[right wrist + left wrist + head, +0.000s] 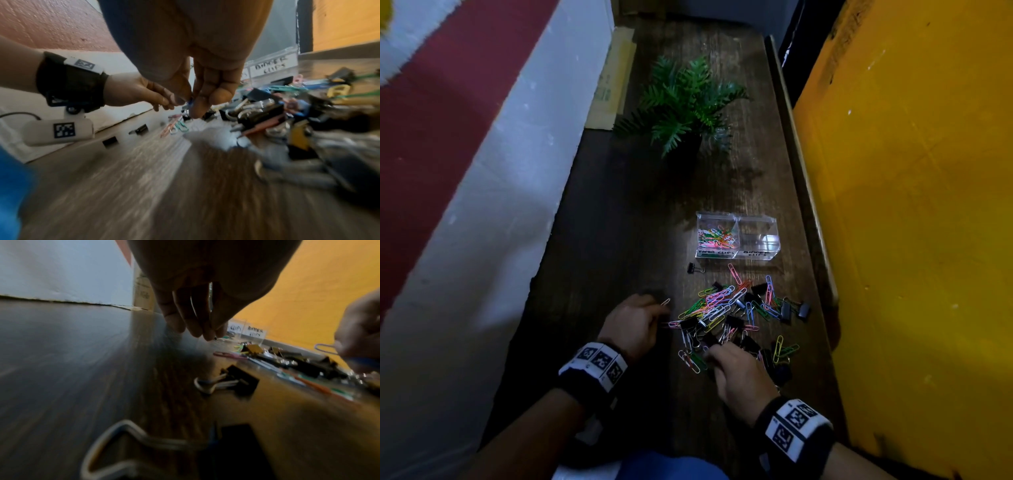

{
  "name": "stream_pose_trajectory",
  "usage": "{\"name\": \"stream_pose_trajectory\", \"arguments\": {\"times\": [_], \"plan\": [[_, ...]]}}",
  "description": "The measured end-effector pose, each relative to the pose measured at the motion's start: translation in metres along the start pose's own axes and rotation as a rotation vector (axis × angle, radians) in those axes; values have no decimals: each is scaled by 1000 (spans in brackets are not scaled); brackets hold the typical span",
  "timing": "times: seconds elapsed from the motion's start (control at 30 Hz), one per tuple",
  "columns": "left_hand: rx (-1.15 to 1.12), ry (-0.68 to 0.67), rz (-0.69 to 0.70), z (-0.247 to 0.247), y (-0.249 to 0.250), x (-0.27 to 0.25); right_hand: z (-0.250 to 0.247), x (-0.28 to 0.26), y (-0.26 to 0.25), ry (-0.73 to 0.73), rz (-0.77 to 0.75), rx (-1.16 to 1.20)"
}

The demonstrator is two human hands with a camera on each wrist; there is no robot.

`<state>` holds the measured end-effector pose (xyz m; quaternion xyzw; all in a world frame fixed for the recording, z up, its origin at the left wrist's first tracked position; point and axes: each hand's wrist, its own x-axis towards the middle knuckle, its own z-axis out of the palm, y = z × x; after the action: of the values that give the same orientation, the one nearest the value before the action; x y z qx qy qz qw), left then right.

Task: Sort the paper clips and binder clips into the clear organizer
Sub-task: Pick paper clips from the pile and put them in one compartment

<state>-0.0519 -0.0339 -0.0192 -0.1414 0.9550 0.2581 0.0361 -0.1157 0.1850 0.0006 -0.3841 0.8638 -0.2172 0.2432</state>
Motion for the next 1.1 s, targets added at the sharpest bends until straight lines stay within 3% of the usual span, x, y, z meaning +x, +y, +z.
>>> {"name": "stream_pose_trajectory", "arguments": {"times": [0.17, 0.3, 0.5, 0.77, 1.0, 1.1], "plan": [[92, -135, 32, 6, 2, 3, 12, 0, -1, -55, -5, -94], [113, -156, 2, 6, 2, -4, 17, 3, -13, -87, -47, -251], [135, -249, -51, 10, 4, -16, 21, 14, -16, -49, -83, -401], [101, -304, -93, 7, 9, -17, 16, 12, -10, -10, -58, -221], [32, -271, -97, 4, 6, -20, -1, 2, -1, -48, -38, -40], [-38, -187, -89, -3, 7, -20, -9, 1, 3, -14, -32, 22]]}}
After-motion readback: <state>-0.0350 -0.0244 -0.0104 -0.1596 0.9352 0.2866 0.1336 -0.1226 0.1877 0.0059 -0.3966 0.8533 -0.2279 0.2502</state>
